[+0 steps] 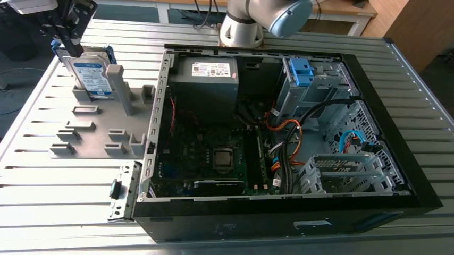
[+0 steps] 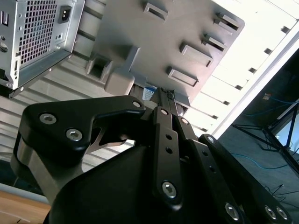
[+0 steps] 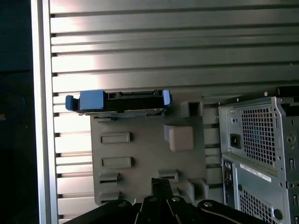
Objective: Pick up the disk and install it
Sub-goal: 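Reach for the disk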
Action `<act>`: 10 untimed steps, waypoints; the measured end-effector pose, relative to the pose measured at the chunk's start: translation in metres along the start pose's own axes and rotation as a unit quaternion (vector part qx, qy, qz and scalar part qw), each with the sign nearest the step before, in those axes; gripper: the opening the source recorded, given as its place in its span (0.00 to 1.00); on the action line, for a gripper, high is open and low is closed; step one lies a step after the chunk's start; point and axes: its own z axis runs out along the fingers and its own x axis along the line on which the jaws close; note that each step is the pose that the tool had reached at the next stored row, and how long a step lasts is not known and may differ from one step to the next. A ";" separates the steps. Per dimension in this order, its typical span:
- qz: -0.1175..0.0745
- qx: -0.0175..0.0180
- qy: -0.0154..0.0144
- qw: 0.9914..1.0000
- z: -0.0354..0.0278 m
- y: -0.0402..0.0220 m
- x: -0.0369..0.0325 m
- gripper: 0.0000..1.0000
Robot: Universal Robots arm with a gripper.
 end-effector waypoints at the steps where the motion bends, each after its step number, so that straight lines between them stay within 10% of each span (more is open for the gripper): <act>1: 0.000 0.001 0.000 1.000 0.0007 0.0020 0.0009 0.11; 10: 0.000 0.011 -0.001 1.000 0.0077 0.0164 0.0150 0.11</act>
